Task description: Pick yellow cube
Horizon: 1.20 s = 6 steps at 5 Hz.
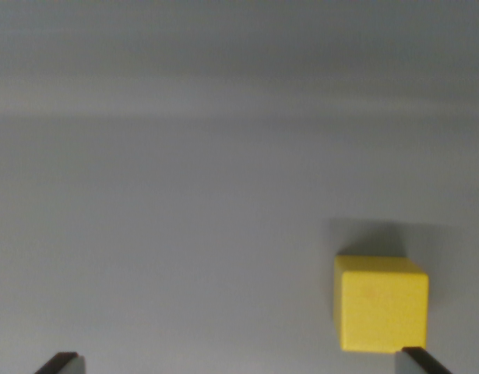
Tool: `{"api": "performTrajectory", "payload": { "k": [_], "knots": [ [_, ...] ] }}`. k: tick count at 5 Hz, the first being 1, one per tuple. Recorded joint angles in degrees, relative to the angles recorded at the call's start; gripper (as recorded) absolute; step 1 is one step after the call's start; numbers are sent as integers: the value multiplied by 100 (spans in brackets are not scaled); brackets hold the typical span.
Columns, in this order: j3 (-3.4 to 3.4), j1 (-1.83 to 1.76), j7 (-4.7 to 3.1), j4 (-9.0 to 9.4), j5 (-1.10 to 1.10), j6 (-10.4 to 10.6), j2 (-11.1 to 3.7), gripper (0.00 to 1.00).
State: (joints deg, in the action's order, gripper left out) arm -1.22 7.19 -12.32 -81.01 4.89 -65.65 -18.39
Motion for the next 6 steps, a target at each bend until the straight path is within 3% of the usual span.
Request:
{"api": "performTrajectory", "payload": {
  "k": [1,2,3,4,5,6],
  "knots": [
    [0,0,0,0,0,0,0,0],
    [-31,75,-151,113,34,266,-180,0],
    [-31,75,-151,113,34,266,-180,0],
    [-60,148,-297,222,68,524,-355,0],
    [-60,148,-297,222,68,524,-355,0],
    [-88,218,-436,326,99,770,-522,0]
  ]
}}
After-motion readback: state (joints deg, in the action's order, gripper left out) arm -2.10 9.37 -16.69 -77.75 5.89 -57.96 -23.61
